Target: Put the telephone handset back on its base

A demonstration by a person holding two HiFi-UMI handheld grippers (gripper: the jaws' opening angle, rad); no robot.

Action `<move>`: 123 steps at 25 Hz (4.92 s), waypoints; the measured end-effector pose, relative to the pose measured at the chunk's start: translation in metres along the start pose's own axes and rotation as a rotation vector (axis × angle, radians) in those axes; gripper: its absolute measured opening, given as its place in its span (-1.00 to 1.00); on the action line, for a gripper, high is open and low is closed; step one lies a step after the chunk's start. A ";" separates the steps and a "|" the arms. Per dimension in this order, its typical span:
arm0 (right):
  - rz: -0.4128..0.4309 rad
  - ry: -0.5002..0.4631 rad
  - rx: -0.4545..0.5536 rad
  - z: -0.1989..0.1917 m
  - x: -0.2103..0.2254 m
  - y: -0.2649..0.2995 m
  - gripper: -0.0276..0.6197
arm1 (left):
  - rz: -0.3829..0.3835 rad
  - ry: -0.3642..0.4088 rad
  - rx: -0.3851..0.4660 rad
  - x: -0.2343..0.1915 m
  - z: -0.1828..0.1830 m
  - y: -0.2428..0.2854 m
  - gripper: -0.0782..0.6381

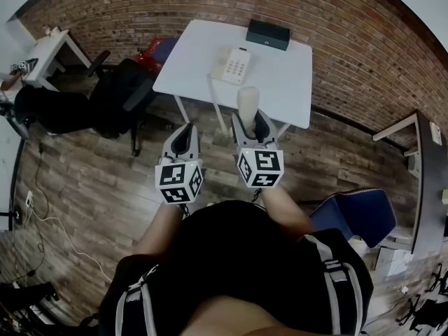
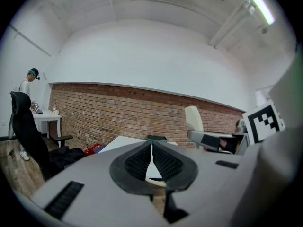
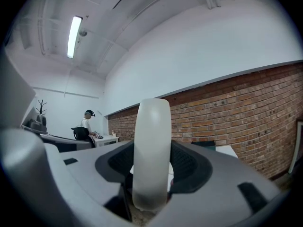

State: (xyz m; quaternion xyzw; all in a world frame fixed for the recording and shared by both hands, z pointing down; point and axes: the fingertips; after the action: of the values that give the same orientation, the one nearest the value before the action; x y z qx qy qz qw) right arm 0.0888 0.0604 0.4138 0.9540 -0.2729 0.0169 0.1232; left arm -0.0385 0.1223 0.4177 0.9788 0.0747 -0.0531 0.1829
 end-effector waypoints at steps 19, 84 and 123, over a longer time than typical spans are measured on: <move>-0.058 -0.008 0.025 0.004 -0.038 0.015 -0.27 | -0.054 0.006 0.004 -0.047 -0.007 -0.007 -0.75; 0.069 0.186 -0.202 0.035 0.156 0.355 -0.27 | 0.038 -0.025 -0.134 -0.115 0.099 0.355 -0.76; -0.214 0.500 -0.712 -0.115 0.142 0.469 -0.27 | -0.023 -0.069 -0.177 -0.237 0.104 0.369 -0.75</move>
State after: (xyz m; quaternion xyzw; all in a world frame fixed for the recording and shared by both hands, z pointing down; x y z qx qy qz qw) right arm -0.0328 -0.3693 0.6454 0.8418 -0.1231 0.1391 0.5069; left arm -0.2184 -0.2861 0.4815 0.9556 0.0838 -0.0821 0.2704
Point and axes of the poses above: the fingertips, and each gripper's own axes: y forward along the fingers, x to its right, z out of its top, and after that the axes turned 9 degrees about -x, right-handed
